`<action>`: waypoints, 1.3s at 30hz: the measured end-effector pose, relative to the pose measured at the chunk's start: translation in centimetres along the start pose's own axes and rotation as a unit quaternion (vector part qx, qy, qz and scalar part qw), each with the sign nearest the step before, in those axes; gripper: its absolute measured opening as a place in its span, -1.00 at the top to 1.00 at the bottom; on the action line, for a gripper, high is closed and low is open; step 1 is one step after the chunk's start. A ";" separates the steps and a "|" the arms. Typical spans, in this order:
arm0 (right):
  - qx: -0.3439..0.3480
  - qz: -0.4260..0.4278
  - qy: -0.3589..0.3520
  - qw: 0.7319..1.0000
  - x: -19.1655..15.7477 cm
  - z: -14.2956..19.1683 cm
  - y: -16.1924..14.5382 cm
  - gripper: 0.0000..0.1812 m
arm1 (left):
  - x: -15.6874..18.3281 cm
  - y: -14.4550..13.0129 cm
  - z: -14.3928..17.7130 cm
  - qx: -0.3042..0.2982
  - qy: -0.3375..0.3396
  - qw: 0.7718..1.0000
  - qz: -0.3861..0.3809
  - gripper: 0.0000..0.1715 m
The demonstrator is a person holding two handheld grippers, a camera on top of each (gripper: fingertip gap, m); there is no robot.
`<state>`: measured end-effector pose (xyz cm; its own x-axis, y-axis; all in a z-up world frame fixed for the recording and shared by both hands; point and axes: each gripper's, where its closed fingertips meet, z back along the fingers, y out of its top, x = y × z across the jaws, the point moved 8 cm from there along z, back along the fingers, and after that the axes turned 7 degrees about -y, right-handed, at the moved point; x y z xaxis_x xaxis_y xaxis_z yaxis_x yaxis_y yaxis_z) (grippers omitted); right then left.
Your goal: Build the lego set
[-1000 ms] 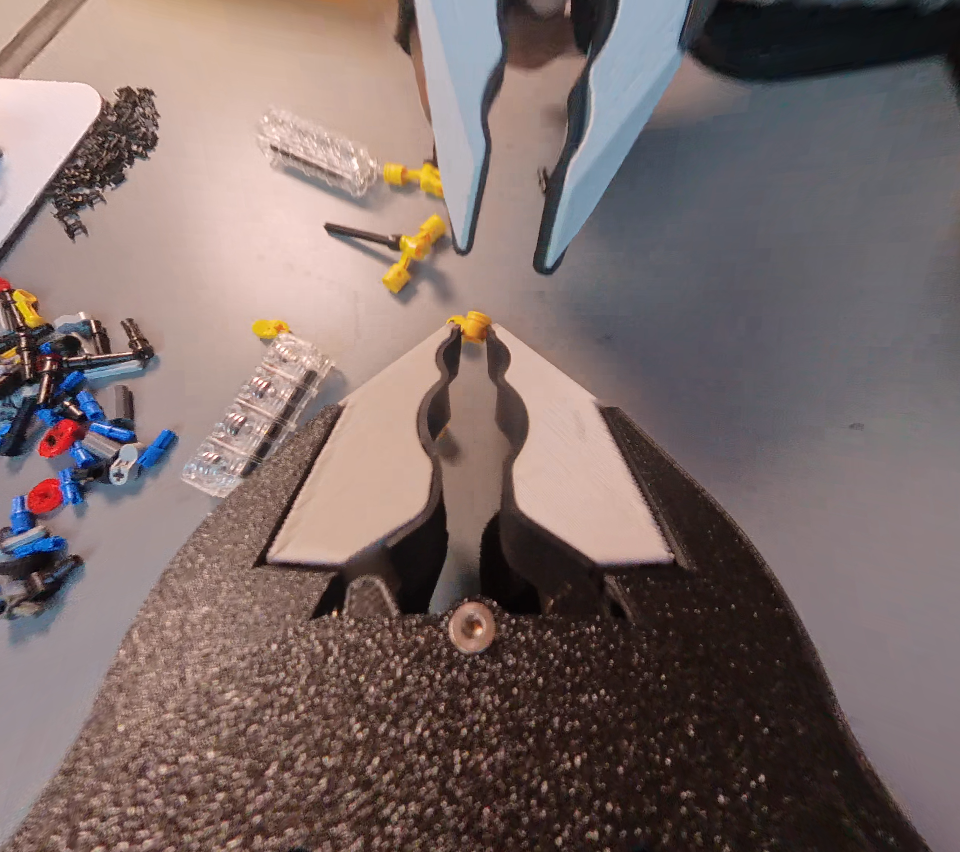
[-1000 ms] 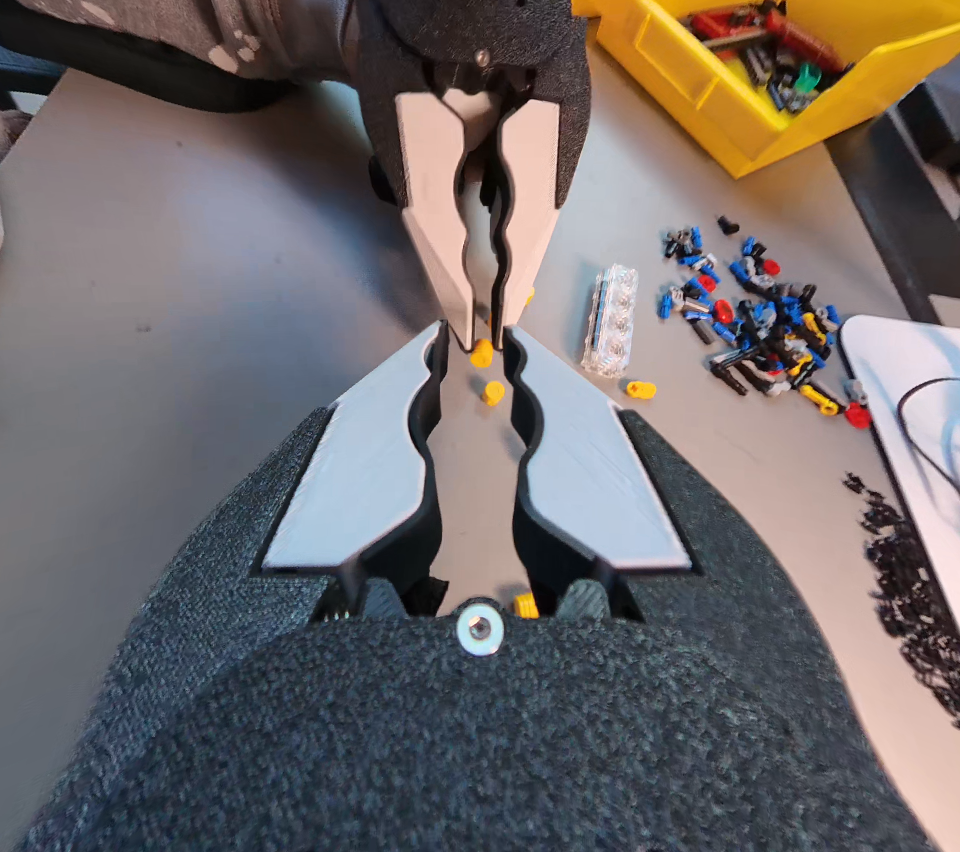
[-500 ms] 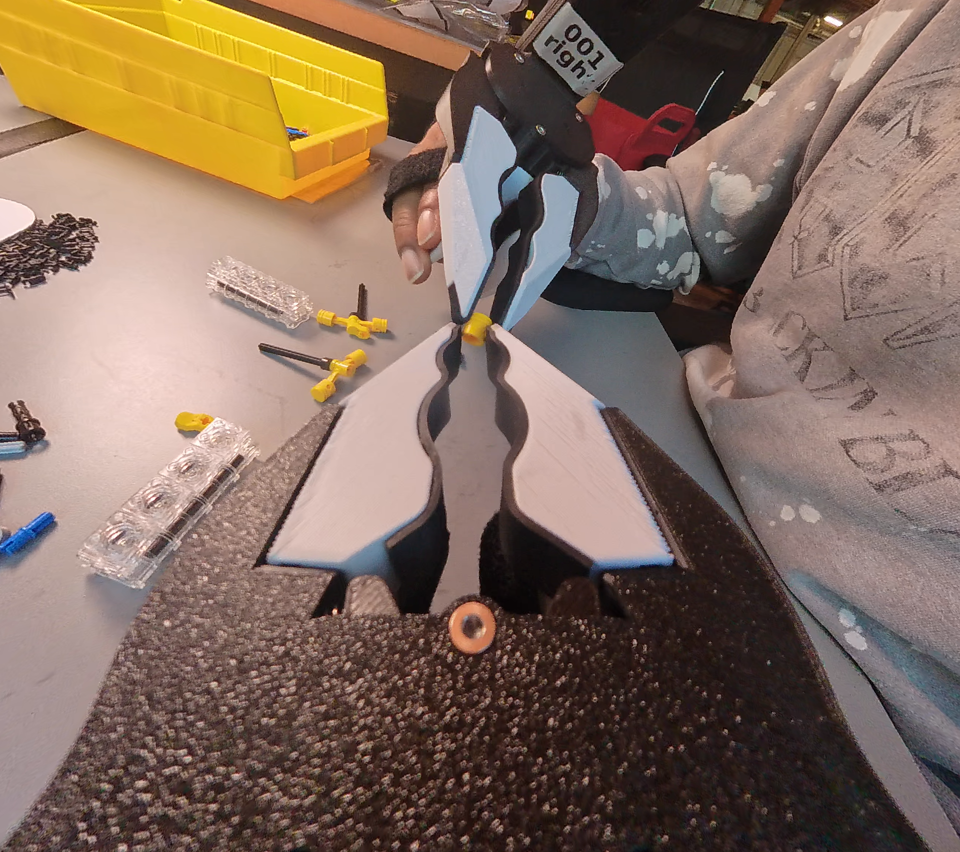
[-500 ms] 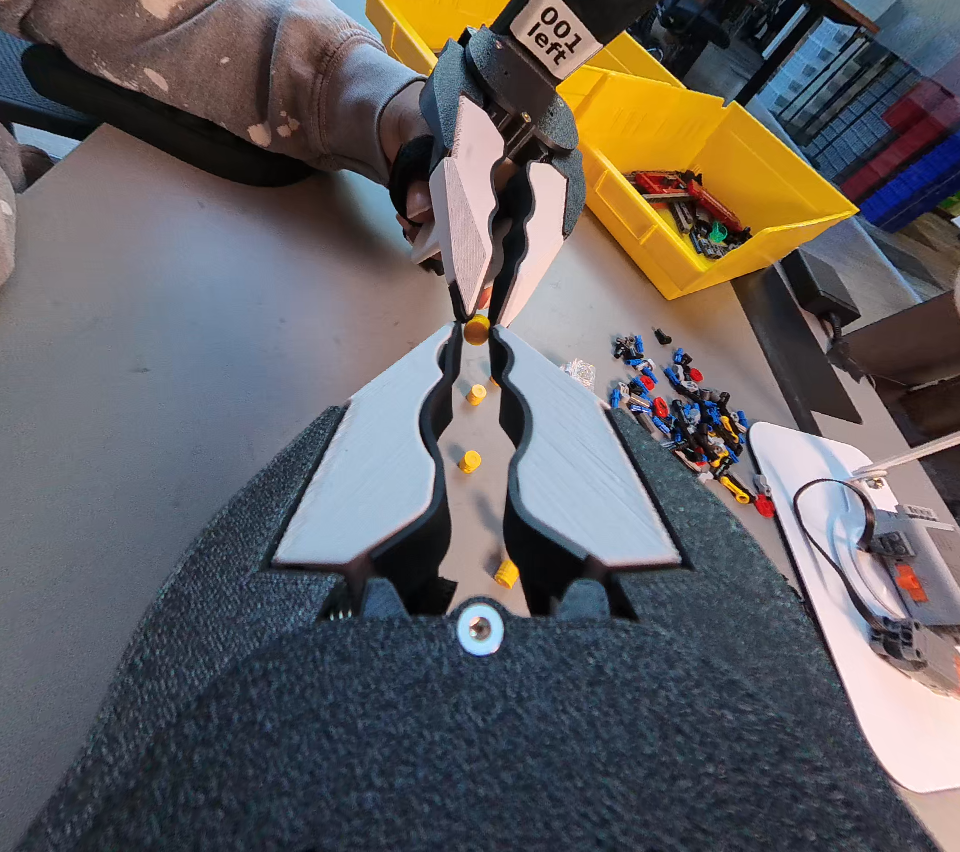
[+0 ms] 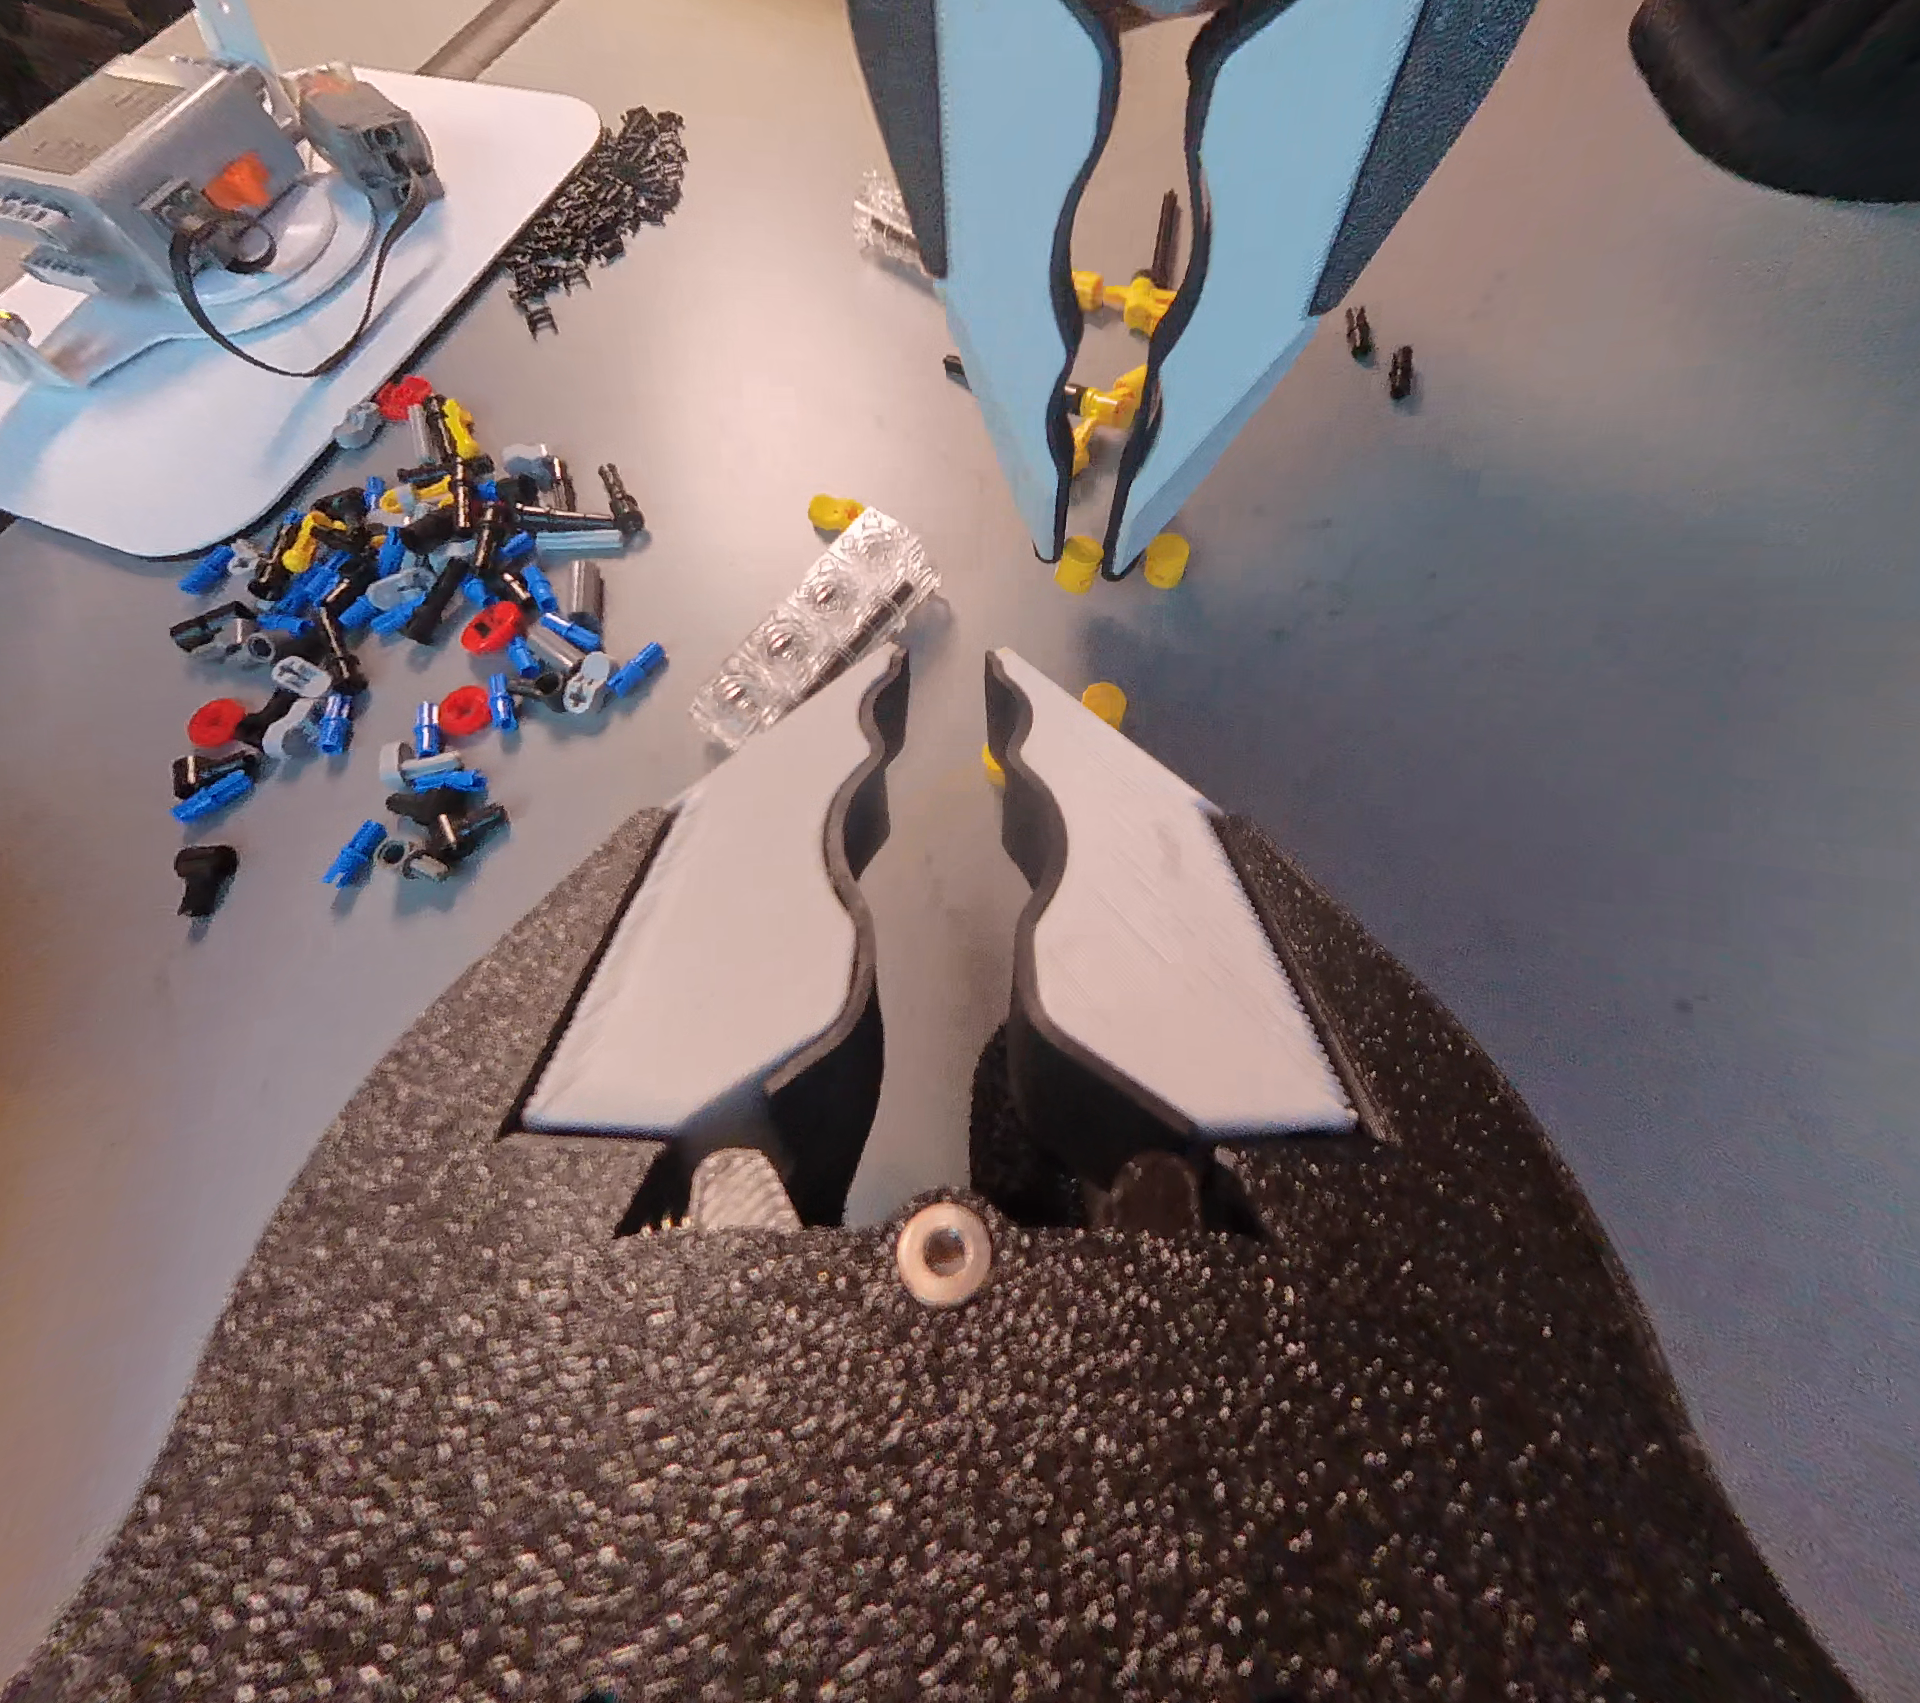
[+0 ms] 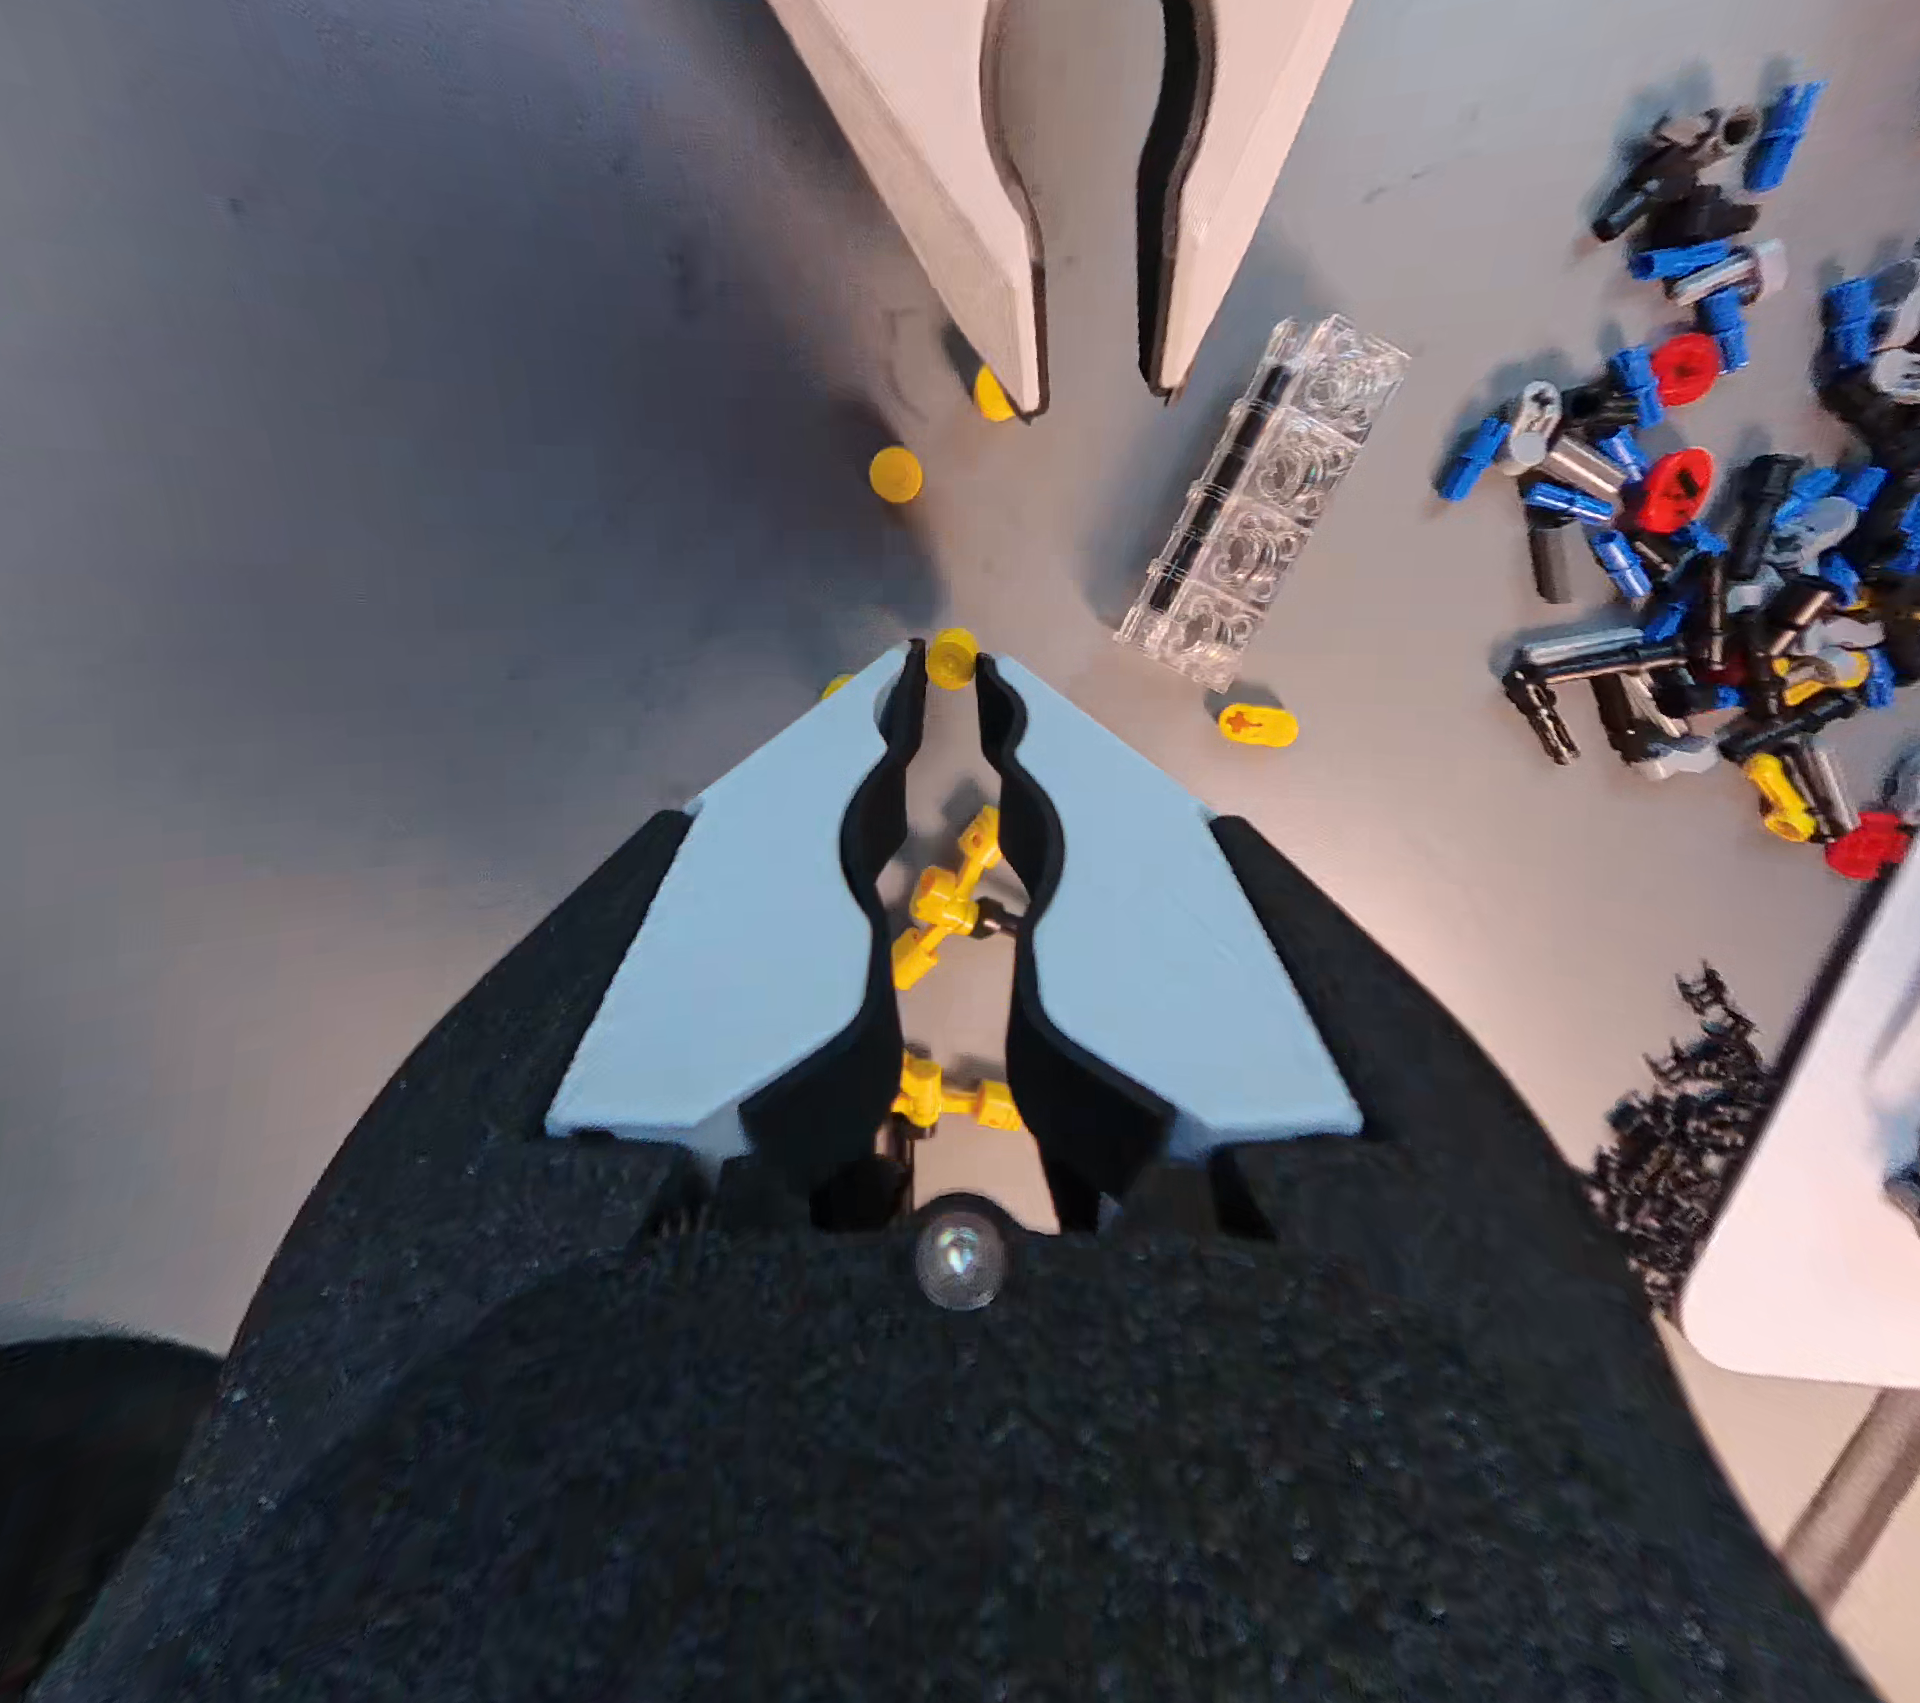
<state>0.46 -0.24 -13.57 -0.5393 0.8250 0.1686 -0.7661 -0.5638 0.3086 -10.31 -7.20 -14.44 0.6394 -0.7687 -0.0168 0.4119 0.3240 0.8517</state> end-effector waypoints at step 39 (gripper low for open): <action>0.501 -0.306 -0.426 0.688 1.5 10.8 -12.0 0.58 | -3.0 -0.3 -0.3 0.016 0.081 0.993 0.079 0.51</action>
<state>12.61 8.18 -6.92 0.5050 0.8598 0.0755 0.0983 -0.1442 0.9847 -12.08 -4.82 -14.79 0.7923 -0.6090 0.0368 0.2778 0.4138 0.8670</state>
